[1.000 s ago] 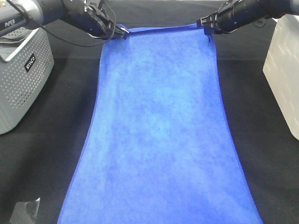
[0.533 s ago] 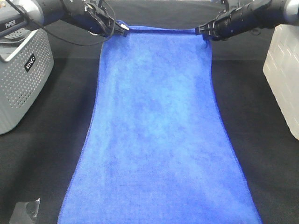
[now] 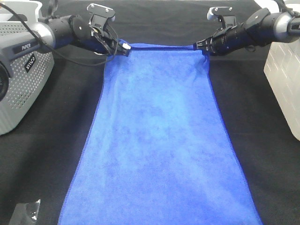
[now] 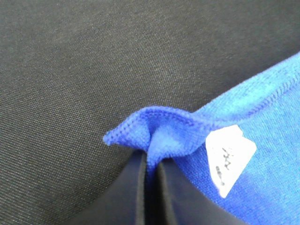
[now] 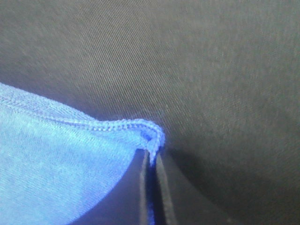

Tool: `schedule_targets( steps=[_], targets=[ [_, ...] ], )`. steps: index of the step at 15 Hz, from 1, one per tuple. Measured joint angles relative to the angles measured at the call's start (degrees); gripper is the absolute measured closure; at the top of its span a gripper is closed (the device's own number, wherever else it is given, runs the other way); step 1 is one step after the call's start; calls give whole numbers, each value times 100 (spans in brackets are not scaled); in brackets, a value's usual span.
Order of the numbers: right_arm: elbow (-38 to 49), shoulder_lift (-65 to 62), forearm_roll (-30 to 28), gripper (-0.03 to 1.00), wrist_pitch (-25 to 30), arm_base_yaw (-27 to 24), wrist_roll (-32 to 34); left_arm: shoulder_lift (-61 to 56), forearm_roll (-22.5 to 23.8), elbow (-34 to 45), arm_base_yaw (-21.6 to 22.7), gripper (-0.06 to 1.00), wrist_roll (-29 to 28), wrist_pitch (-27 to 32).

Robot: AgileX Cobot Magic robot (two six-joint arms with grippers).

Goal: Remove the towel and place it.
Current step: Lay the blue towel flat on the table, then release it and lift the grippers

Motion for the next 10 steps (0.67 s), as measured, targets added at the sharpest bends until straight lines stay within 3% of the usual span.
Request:
schedule_targets(
  steps=[5, 10],
  targets=[
    [0, 109, 235, 97, -201, 0, -229, 183, 0, 0, -17, 94, 0, -269],
    [0, 201, 1031, 96, -304, 0, -1008, 195, 6, 0, -17, 94, 0, -607]
  ],
)
